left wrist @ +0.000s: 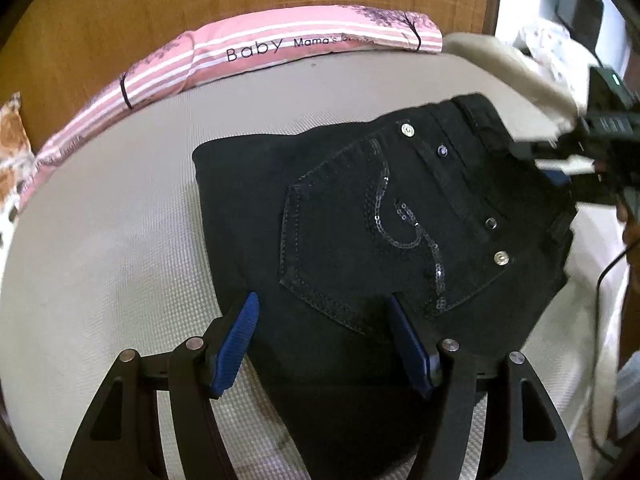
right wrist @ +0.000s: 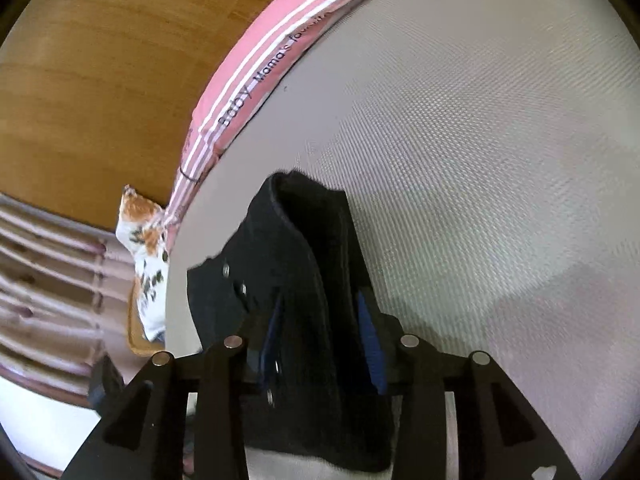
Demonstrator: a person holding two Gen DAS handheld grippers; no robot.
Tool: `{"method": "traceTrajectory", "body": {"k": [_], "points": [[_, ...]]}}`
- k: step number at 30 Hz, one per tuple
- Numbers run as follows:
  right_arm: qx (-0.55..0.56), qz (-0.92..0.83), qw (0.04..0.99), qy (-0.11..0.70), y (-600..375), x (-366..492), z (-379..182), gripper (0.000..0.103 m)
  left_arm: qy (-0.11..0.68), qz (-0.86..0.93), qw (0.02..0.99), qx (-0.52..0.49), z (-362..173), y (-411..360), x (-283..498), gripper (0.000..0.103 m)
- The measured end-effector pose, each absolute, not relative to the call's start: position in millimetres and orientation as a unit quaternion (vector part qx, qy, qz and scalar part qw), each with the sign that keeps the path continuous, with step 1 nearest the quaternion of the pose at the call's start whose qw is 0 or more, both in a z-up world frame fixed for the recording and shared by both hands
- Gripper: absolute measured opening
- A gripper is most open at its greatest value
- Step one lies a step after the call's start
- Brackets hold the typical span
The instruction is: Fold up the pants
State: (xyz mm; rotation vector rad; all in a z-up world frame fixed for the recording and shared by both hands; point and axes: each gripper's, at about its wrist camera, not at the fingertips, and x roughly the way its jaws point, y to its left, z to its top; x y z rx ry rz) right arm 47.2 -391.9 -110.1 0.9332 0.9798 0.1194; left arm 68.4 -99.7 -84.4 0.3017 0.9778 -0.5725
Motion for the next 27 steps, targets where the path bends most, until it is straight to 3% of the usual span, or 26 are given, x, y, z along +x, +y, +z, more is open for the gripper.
{"method": "traceTrajectory", "body": {"k": [6, 10, 13, 16, 27], "points": [[0.427, 0.056, 0.775, 0.461, -384.7, 12.1, -103.1, 0.037, 0.462, -0.28, 0.831, 0.133, -78.5, -89.4, 58.3, 0.067], [0.39, 0.051, 0.788, 0.473, -372.6, -0.4, -104.9, 0.022, 0.478, -0.277, 0.821, 0.143, -88.5, -87.3, 54.7, 0.07], [0.401, 0.048, 0.79, 0.461, -372.8, -7.0, -96.8, 0.015, 0.513, -0.278, 0.807, 0.089, -96.8, -72.9, 63.5, 0.07], [0.392, 0.044, 0.796, 0.459, -369.2, -15.2, -89.5, 0.014, 0.537, -0.28, 0.794, 0.05, -100.1, -60.8, 68.1, 0.07], [0.385, 0.022, 0.792, 0.473, -368.5, -15.5, -106.7, 0.015, 0.523, -0.272, 0.804, 0.074, -102.9, -64.4, 57.7, 0.076]]}}
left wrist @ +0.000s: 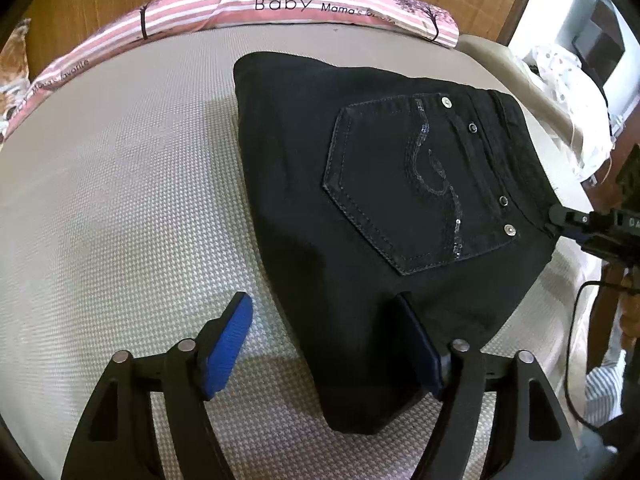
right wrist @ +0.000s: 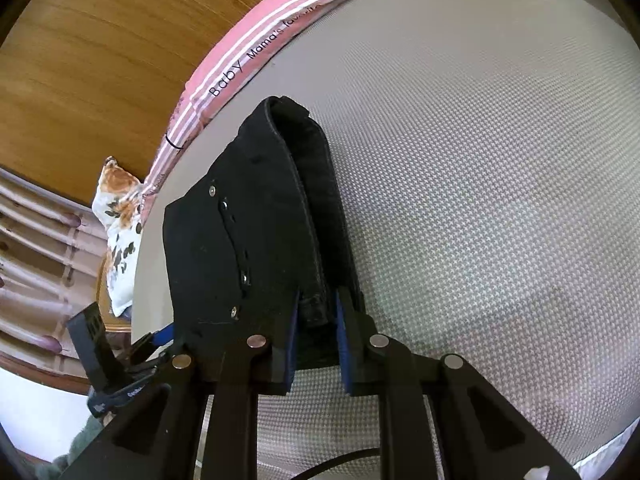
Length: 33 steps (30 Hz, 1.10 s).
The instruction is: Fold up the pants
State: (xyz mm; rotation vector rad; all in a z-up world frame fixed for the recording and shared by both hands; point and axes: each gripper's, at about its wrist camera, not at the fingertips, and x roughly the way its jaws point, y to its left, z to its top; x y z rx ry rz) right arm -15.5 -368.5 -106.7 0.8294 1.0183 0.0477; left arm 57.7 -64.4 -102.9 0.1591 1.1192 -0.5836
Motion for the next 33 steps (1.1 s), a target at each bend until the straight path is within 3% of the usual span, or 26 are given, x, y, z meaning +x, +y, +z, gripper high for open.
{"method": "traceTrajectory", "body": {"k": [7, 26, 33], "points": [[0.403, 0.014, 0.786, 0.468, -373.4, -20.7, -107.9, 0.022, 0.52, -0.26, 0.81, 0.08, -101.5, -68.0, 56.2, 0.076], [0.386, 0.0, 0.788, 0.48, -370.5, -22.3, -97.9, 0.027, 0.504, -0.235, 0.822, 0.12, -97.5, -77.4, 48.6, 0.076], [0.362, -0.016, 0.797, 0.484, -366.6, -20.2, -87.4, 0.034, 0.491, -0.224, 0.832, 0.129, -89.4, -78.4, 43.5, 0.076]]}}
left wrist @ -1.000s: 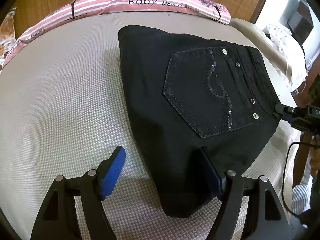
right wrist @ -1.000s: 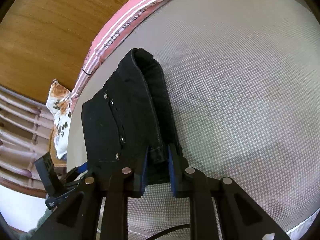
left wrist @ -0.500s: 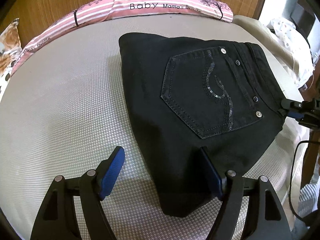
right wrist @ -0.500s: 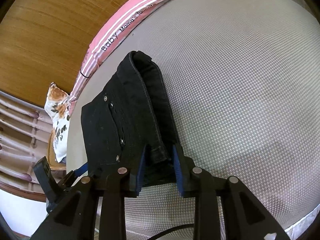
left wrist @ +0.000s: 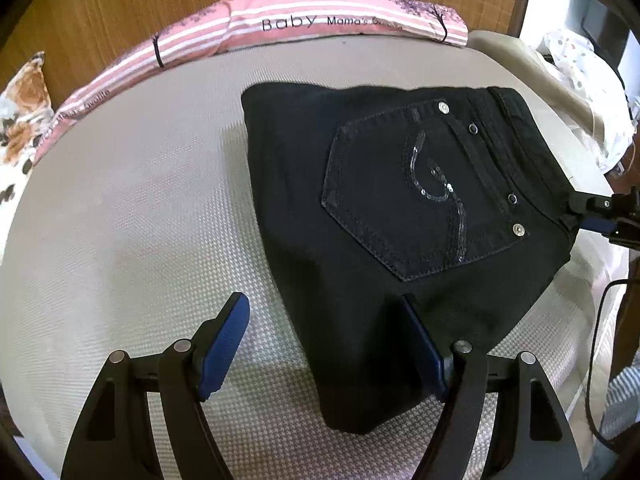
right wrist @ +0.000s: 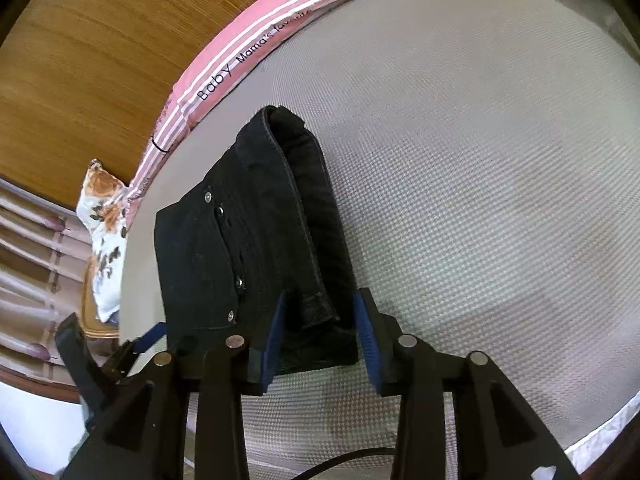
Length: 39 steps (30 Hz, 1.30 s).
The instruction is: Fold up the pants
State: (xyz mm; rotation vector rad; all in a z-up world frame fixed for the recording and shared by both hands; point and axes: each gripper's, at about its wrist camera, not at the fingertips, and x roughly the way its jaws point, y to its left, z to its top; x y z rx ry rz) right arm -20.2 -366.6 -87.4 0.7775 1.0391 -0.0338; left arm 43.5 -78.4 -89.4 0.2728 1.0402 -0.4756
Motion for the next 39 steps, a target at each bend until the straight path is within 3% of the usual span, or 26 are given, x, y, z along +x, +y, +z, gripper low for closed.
{"method": "traceTrajectory", "body": {"k": [13, 23, 29, 31, 39], "points": [[0.273, -0.033, 0.862, 0.426, -363.8, -1.9, -39.3, 0.034, 0.401, -0.198, 0.89, 0.088, -46.5, -63.8, 64.4, 0.076], [0.223, 0.002, 0.877, 0.426, -340.8, 54.2, -27.2, 0.032, 0.4, -0.213, 0.885, 0.102, -48.2, -95.4, 96.0, 0.076], [0.204, -0.01, 0.873, 0.442, -344.0, 78.7, -44.9, 0.031, 0.423, -0.218, 0.873, 0.104, -65.2, -110.2, 112.7, 0.074], [0.198, -0.016, 0.864, 0.463, -346.3, 84.7, -60.7, 0.026, 0.45, -0.217, 0.86, 0.109, -81.3, -114.2, 120.2, 0.072], [0.211, -0.008, 0.855, 0.474, -350.6, 81.8, -79.8, 0.025, 0.446, -0.211, 0.859, 0.135, -96.8, -120.6, 120.3, 0.072]]}}
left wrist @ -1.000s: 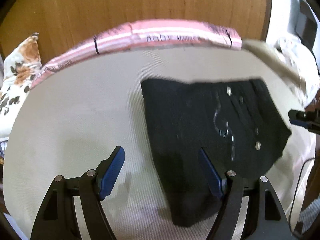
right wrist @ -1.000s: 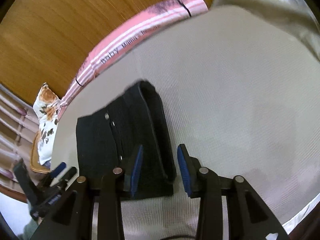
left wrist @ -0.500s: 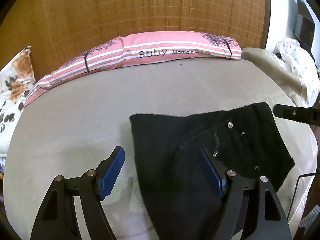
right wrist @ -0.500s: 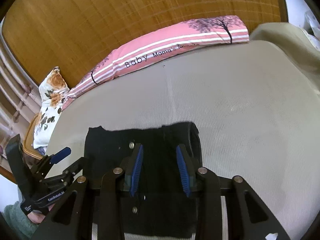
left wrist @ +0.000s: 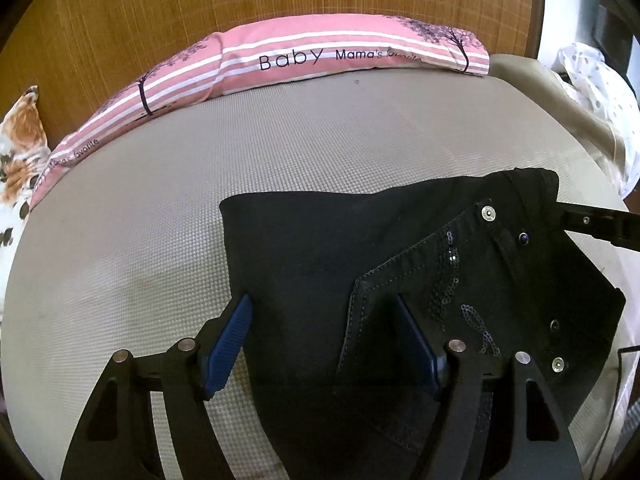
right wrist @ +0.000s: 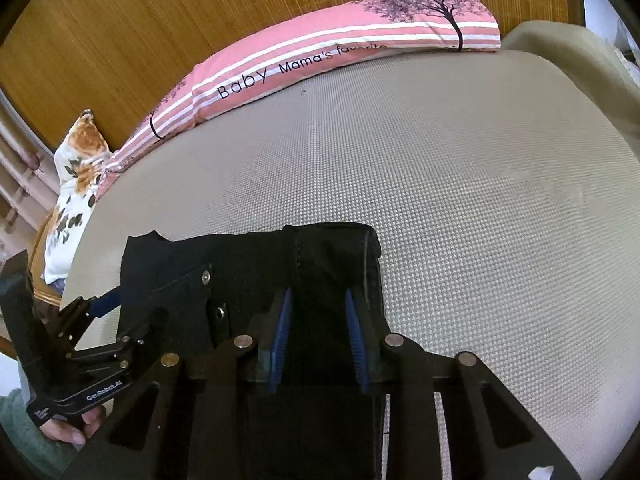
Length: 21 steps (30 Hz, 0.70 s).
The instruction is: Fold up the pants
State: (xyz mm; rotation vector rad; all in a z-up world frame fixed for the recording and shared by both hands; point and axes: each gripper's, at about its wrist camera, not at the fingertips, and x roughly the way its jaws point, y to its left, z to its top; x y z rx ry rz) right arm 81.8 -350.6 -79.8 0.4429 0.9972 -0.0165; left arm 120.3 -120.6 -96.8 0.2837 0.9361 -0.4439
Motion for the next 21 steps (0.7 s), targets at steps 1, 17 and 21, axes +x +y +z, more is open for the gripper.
{"method": "traceTrajectory", "body": {"k": [1, 17, 21], "points": [[0.211, -0.007, 0.854, 0.475, -350.6, 81.1, -79.7, 0.025, 0.446, -0.211, 0.859, 0.136, -96.6, -120.9, 119.8, 0.072], [0.246, 0.001, 0.84, 0.484, -350.0, 43.6, -85.1, 0.027, 0.468, -0.187, 0.852, 0.143, -95.2, -113.4, 101.5, 0.074], [0.247, 0.007, 0.839, 0.485, -348.5, 35.8, -84.6, 0.032, 0.475, -0.187, 0.849, 0.136, -96.5, -105.5, 93.8, 0.074]]}}
